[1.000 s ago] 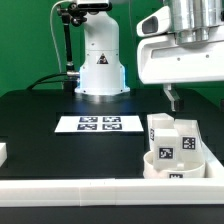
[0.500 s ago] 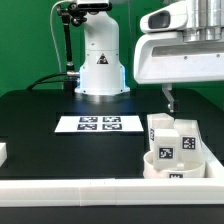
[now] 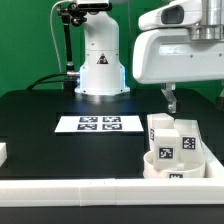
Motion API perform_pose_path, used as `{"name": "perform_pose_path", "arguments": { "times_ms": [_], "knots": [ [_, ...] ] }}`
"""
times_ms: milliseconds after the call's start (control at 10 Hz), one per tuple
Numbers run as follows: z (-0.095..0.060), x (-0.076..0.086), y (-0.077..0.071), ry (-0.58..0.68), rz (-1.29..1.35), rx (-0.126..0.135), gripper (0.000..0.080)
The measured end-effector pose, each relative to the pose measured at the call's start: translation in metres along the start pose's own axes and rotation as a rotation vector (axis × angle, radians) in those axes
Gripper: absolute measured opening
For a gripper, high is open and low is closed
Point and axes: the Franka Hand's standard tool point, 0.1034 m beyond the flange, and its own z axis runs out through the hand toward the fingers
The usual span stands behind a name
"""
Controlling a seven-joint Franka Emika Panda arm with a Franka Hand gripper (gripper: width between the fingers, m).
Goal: Assemble stool
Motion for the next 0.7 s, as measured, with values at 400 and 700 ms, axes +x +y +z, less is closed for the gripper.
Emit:
{"name": "perform_pose_path", "arguments": {
  "times_ms": [400,700],
  "knots": [
    [0.0024,0.0006,-0.0024,-0.015,-0.472,-0.031,0.0649],
    [0.0024,0.0004,0.0039,-0.027,-0.694,-0.050,0.0649]
  ]
}}
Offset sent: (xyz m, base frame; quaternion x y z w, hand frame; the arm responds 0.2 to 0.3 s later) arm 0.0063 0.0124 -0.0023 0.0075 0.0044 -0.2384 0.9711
